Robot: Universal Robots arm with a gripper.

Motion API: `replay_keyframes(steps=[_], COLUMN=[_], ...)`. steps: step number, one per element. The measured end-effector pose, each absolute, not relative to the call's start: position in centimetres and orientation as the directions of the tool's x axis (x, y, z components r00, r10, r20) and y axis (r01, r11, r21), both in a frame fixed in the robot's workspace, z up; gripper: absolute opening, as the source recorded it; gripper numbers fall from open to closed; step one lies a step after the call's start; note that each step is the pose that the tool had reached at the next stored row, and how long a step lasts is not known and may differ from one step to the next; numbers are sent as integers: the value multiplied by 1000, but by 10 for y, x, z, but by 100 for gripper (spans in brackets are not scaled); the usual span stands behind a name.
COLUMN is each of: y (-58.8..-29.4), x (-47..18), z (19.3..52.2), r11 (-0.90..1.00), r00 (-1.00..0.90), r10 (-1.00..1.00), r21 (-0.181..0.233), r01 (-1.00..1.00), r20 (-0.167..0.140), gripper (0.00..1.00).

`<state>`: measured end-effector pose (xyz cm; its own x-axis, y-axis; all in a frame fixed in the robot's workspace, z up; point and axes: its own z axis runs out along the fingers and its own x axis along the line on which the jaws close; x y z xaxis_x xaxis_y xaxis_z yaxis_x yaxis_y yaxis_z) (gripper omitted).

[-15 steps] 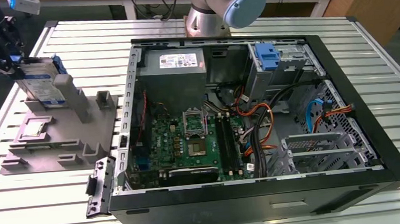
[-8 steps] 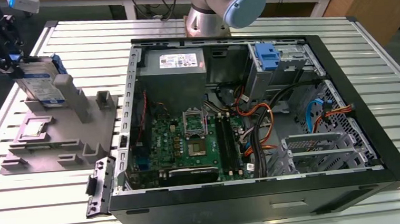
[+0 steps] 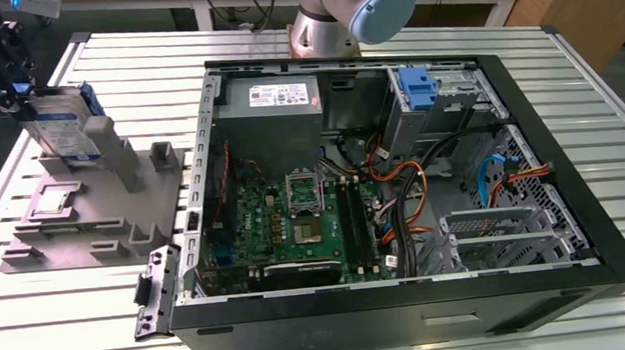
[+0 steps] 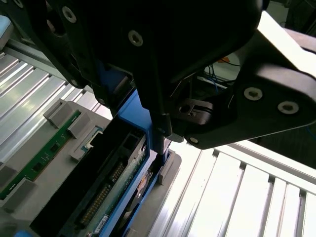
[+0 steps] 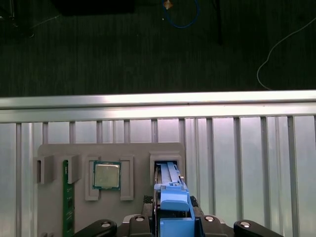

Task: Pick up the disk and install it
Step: 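Pick up the disk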

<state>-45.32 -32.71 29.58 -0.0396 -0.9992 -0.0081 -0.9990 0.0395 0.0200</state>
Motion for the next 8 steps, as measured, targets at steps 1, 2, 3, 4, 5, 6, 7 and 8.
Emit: replay_keyframes(steps=[1, 2, 3, 4, 5, 6, 7, 8], y=[-327, -327, -327, -327, -327, -327, -327, -327], x=[-453, -453, -453, -453, -453, -453, -453, -453], z=[297, 297, 298, 299, 299, 300, 301, 301], r11=[39, 39, 39, 39, 39, 39, 39, 39], r00=[-40, -40, -40, -40, -40, -40, -40, -40], r10=[-999, -999, -999, -999, -999, -999, -999, -999], r21=[20, 20, 20, 20, 20, 20, 20, 20], r01=[-999, -999, -999, -999, -999, -999, -999, -999], r20=[-8, -8, -8, -8, -8, -8, -8, -8], gripper=[36, 36, 36, 36, 36, 36, 36, 36])
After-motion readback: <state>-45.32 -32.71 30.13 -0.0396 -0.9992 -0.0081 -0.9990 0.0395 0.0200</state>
